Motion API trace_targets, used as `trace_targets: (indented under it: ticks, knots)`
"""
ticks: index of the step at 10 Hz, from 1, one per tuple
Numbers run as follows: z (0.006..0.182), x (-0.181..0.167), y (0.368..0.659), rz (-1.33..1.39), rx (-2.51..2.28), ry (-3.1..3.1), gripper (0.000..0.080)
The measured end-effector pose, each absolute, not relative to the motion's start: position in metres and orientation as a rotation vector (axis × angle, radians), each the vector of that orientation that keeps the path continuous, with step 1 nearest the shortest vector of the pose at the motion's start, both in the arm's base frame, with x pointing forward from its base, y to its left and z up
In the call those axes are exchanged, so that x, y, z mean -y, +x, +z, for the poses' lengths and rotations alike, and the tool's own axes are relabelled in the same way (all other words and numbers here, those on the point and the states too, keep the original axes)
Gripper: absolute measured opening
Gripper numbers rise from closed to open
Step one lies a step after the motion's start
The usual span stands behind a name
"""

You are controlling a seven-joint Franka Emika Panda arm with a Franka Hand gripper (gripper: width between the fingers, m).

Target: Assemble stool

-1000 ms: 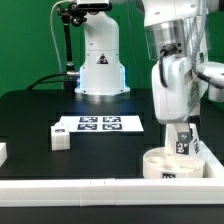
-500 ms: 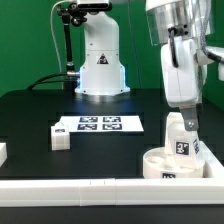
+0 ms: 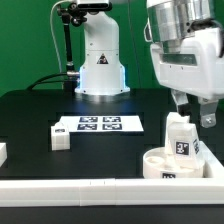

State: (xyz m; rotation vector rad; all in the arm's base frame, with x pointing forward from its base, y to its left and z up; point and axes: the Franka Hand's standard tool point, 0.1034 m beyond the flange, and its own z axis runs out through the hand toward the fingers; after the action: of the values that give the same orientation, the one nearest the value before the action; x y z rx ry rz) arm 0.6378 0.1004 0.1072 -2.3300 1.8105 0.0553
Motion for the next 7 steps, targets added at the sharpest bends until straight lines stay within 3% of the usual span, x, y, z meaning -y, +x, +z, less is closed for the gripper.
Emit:
trace_targets:
  ticks: [7]
  knots:
    - [0.1091, -0.0977, 0.6391, -0.043, -1.043, -2.806, 0.0649]
